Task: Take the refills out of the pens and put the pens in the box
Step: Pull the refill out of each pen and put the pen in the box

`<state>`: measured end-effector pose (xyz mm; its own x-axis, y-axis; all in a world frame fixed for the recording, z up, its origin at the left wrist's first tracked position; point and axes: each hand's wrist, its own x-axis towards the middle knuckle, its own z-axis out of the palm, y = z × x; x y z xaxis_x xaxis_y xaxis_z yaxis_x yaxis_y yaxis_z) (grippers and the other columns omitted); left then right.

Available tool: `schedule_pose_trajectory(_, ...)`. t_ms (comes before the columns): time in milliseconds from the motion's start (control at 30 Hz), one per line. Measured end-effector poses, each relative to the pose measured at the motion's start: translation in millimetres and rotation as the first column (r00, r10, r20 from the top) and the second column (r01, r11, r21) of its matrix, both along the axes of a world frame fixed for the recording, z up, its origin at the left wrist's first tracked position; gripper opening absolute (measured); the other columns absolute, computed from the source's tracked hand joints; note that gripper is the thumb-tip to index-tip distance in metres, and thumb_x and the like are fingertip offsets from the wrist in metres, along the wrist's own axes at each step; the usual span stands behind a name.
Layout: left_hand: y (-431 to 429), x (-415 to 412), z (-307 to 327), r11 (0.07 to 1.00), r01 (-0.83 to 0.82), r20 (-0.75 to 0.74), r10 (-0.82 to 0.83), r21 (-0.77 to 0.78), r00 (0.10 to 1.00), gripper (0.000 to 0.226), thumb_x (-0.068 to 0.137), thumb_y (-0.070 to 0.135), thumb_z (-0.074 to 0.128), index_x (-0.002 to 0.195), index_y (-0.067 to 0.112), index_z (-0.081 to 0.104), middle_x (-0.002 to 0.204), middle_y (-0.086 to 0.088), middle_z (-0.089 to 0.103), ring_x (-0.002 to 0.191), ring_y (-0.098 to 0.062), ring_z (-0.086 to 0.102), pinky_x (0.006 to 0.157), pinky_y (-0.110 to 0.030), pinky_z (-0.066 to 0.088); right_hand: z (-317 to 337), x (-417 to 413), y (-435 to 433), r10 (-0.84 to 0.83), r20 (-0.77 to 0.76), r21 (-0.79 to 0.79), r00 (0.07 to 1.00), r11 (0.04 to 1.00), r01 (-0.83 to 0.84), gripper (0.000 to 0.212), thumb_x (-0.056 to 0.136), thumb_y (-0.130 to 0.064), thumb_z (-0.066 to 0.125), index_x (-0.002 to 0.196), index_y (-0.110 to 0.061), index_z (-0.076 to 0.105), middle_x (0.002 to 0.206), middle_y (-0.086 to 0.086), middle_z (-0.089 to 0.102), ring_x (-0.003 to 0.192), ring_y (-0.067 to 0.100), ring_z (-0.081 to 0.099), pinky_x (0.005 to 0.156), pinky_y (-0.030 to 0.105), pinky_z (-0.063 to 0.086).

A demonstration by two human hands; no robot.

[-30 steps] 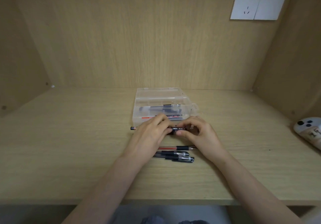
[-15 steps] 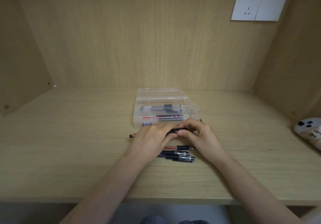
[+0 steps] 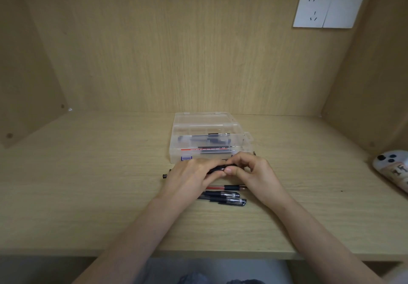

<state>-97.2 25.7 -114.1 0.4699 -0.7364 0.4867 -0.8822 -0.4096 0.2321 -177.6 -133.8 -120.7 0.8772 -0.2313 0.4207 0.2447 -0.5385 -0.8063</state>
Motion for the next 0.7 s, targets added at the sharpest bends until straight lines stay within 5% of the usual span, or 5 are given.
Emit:
schedule_pose_trajectory(267,0.2,-0.4,1.1,0.998,-0.003,0.103,0.009,-0.060,0.995,0.024,0.088,0.043,0.054,0.108,0.032,0.063,0.090,0.010,0.071,0.076,-0.012,0.066,0.053,-0.021,0.036,0.3,0.2,-0.6,-0.009,0.014,0.100,1.000,0.995,0.007,0.017,0.076,-0.010,0.074,0.075,-0.025,0.067,0.069,-0.017,0.064,0.067,-0.001,0.051,0.068,0.014,0.041)
schedule_pose_trajectory(433,-1.6,0.1,-3.2,0.999,0.015,0.073,-0.011,-0.050,0.997,0.021,0.092,0.032,0.053,0.105,0.020,0.062,0.095,0.003,0.068,0.085,-0.020,0.064,0.061,-0.028,0.039,0.8,0.8,1.2,-0.038,0.019,0.131,0.999,0.991,0.035,0.018,0.072,-0.010,0.078,0.073,-0.021,0.064,0.066,-0.010,0.058,0.060,-0.003,0.048,0.061,0.012,0.039)
schedule_pose_trajectory(700,0.2,-0.1,-1.3,0.996,-0.010,0.074,0.017,-0.091,0.997,0.034,0.089,0.049,0.038,0.108,0.033,0.062,0.091,0.010,0.071,0.077,-0.016,0.066,0.055,-0.029,0.050,0.3,0.8,1.7,0.001,0.076,-0.003,0.997,1.000,0.000,0.009,0.078,-0.008,0.072,0.078,-0.013,0.064,0.069,-0.011,0.060,0.068,-0.001,0.049,0.068,0.016,0.040)
